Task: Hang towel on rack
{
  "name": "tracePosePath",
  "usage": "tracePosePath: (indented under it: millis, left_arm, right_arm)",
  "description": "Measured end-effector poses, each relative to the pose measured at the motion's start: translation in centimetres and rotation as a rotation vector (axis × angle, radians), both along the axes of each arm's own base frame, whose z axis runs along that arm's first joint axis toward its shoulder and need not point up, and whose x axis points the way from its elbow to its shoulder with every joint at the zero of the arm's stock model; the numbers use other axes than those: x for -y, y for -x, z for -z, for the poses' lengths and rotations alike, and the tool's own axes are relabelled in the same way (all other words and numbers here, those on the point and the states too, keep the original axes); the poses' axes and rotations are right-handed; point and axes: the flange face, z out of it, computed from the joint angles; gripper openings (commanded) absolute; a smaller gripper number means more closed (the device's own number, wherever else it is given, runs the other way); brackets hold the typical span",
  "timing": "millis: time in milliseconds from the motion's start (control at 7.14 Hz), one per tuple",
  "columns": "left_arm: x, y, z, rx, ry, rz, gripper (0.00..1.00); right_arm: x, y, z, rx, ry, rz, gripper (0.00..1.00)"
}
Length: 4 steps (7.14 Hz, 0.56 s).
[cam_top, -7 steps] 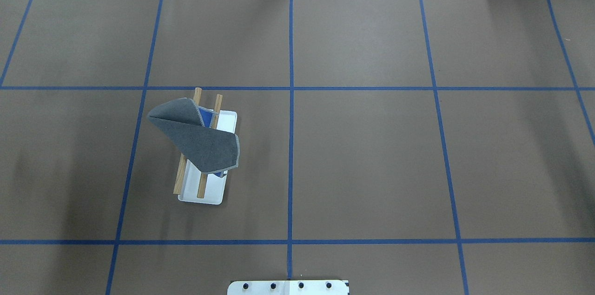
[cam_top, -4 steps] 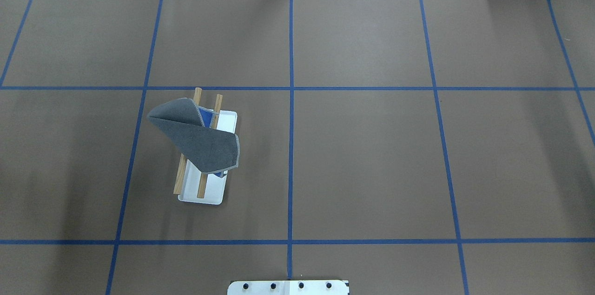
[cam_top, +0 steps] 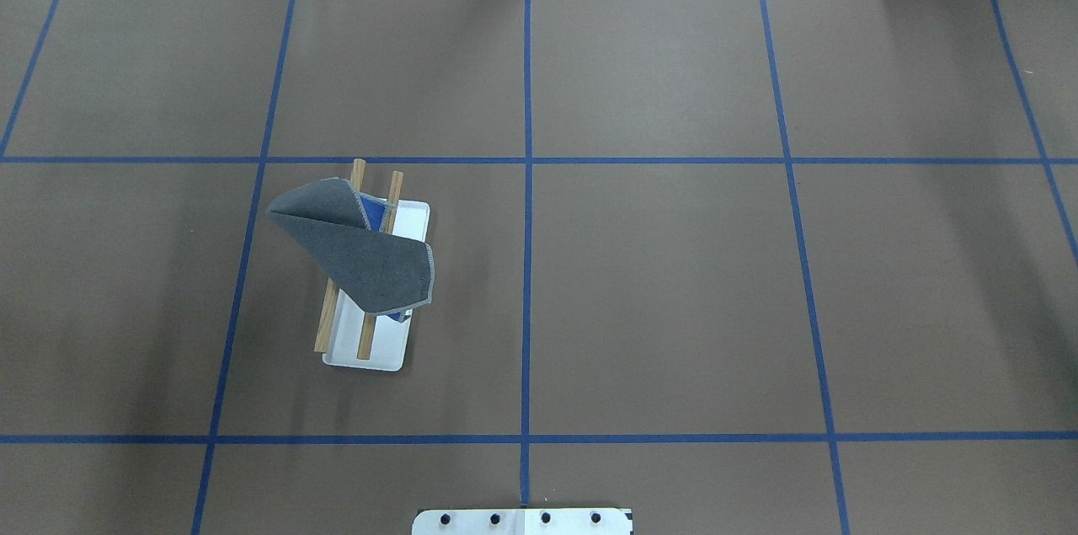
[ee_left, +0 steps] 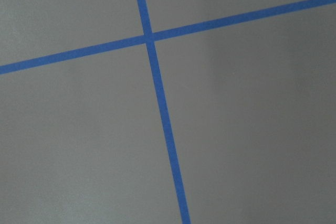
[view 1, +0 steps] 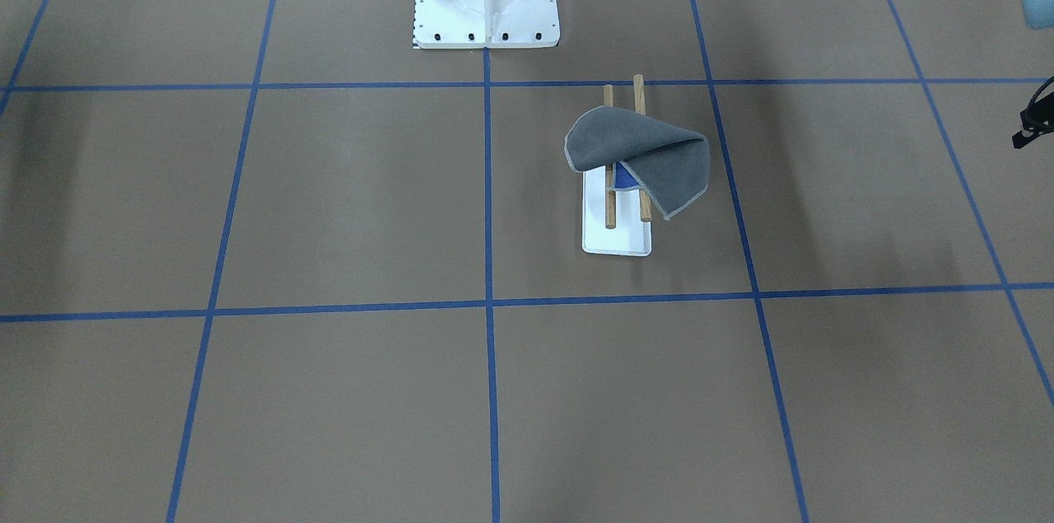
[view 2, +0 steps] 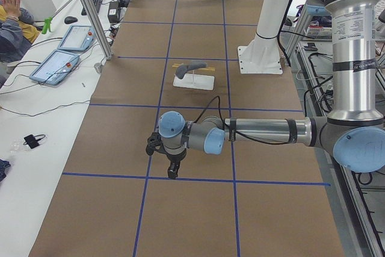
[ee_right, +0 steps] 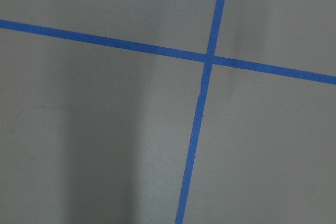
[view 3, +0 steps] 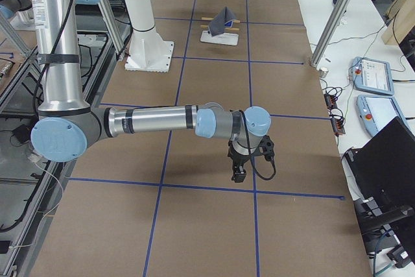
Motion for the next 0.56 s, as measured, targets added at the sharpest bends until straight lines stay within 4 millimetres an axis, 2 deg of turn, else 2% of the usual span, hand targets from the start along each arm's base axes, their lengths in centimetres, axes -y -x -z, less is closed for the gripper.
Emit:
tracePosePath:
  millis: [561]
  left_arm:
    - [1.0, 0.0, 3.0, 0.018, -0.032, 0.001, 0.98]
  right_arm:
    - [1.0, -0.6, 1.6, 0.004, -0.009, 0.011, 1.0]
